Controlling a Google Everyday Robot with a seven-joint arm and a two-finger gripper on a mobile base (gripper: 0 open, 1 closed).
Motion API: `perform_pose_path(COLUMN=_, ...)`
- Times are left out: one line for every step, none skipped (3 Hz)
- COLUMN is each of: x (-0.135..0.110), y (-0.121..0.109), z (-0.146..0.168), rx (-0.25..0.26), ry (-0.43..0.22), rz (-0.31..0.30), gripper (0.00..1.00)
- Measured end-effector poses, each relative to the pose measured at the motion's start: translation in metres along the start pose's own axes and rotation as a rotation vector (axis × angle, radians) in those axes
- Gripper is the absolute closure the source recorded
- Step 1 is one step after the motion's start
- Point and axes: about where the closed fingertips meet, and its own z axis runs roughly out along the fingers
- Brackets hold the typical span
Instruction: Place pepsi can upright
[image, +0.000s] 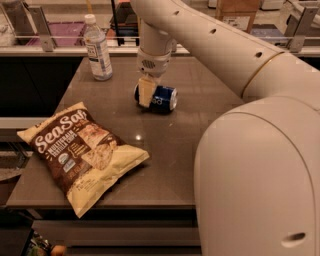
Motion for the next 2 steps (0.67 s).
perform_pose_path(x=0.0, y=-0.001, z=-0.018, rx=0.029, ry=-0.032, rz=0.008, gripper=1.0)
perform_pose_path(x=0.0, y=-0.003, z=-0.04, rx=0.06, ry=-0.05, rz=0.02, gripper=1.0)
